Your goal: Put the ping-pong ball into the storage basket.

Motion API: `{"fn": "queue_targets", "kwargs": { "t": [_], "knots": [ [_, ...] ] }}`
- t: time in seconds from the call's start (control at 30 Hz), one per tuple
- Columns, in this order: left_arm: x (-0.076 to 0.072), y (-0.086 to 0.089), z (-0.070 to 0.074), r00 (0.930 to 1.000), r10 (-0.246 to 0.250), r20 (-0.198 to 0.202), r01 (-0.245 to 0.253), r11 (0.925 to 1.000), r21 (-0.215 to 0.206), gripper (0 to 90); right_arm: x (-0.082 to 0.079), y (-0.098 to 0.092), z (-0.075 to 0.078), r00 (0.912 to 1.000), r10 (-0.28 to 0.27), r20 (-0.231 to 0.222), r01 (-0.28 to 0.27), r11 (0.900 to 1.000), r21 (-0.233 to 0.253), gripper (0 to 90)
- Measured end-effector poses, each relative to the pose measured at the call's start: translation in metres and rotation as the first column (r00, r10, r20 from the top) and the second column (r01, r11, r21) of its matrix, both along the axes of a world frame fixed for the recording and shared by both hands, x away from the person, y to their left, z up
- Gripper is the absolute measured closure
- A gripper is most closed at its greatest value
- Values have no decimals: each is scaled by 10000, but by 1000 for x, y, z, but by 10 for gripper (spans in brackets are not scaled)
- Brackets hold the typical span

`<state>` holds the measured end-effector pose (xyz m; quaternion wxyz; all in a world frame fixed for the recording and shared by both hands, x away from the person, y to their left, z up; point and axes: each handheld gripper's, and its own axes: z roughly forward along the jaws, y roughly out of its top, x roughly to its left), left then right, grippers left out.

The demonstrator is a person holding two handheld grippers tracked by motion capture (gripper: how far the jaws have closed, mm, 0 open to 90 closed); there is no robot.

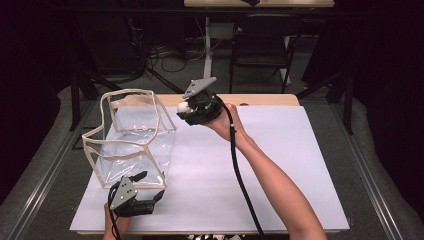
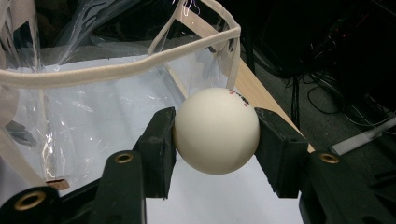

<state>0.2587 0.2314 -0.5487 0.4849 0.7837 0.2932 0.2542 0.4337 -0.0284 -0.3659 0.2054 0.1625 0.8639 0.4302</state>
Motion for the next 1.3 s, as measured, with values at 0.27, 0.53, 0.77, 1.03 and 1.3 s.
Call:
{"fn": "queue_targets", "kwargs": {
  "t": [0.27,0.53,0.77,1.03,1.3],
  "knots": [
    [0,0,0,10000,23,-1,-23,10000,-2,161,1,7,6,9999,92,44,-92,10000,1,506],
    [0,0,0,10000,29,-5,-29,10000,0,161,1,13,11,9998,162,106,-162,9999,-13,506],
    [0,0,0,10000,32,8,-32,10000,-21,161,1,17,14,9996,243,109,-243,9997,-21,506],
    [0,0,0,10000,24,-10,-24,10000,-21,161,3,22,16,9996,274,115,-273,9996,-62,506],
    [0,0,0,10000,8,-18,-8,10000,0,161,3,27,19,9993,346,149,-345,9994,-44,506]
  ]
}}
